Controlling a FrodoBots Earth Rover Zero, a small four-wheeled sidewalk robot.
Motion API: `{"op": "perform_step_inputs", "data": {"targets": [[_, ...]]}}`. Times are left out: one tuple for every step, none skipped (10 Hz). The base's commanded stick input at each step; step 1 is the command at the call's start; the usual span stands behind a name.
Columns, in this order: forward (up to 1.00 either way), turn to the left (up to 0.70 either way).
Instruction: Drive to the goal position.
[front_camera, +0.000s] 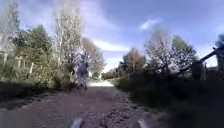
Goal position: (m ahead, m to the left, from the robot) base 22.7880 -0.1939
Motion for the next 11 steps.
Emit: {"op": "perform_step_inputs", "data": {"targets": [[0.85,-0.23],[0.85,0.0],[0.85,0.0],[0.85,-0.04],[0.85,0.0],[0.85,0.0],[0.85,0.0],[0.85,0.0],[0.85,0.0],[0.85,0.0],[0.85,0.0]]}}
